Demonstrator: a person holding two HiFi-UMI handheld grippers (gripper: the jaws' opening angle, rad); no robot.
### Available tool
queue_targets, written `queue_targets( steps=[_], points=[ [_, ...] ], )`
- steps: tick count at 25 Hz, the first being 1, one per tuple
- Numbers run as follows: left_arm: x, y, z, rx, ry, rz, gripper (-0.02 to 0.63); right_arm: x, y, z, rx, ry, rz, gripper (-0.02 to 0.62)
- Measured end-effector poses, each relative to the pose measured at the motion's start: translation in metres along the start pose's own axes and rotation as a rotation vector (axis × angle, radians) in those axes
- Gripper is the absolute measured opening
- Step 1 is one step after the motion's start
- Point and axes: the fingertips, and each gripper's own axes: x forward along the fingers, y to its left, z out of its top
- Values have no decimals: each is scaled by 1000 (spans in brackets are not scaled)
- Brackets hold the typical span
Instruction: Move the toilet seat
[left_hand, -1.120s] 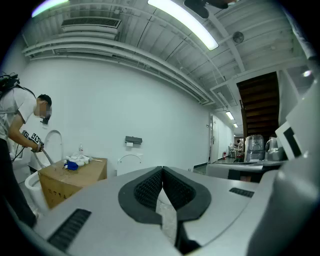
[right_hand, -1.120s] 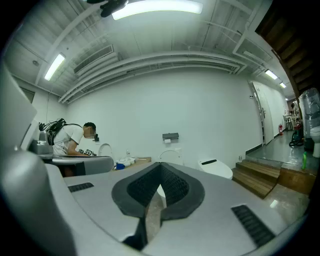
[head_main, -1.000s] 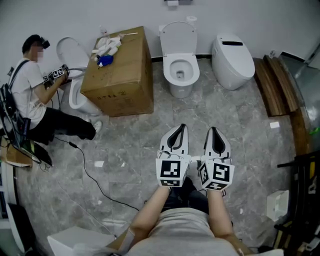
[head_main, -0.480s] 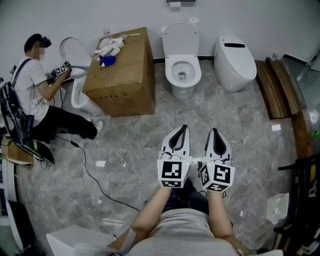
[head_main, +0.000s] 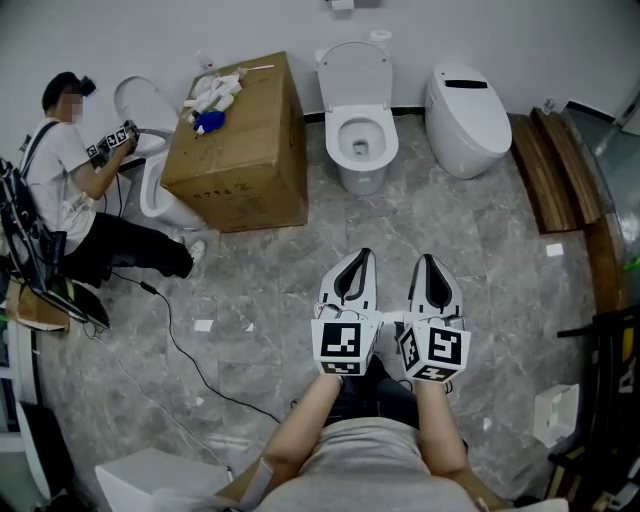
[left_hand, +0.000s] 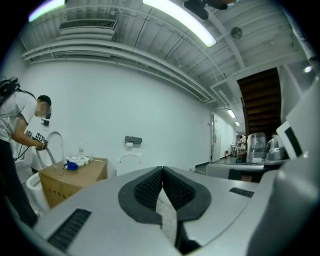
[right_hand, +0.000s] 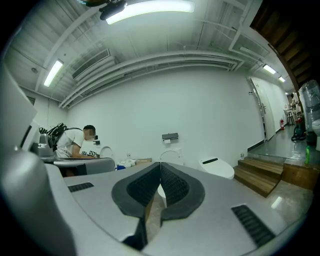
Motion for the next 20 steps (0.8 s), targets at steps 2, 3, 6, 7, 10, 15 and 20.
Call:
queue_targets(
  steps=[2,3,6,7,10,15,20],
  points=[
    [3,-3,-3,-7,5,10,15,1,-8,-3,4,9,2,17],
    [5,-5,-5,-11,6,16,15,2,-12,-4,6,13,3,17],
    [11,-8,-9,-22,11,34,15,3,-24,-6,11,24,11,17],
    [12,-9,-10,-24,13,38,15,4,-27,-7,12,26,13,17],
    [16,-11,-13,-32,20,49,15,9,-36,-12,18,40,13,17],
    [25,-6,-16,-33,30,72,15,24,-40,-19,26,64,30,17],
    [38,14,-28,-51,61,107,15,48,-37,-26,24,88,49,17]
  ],
)
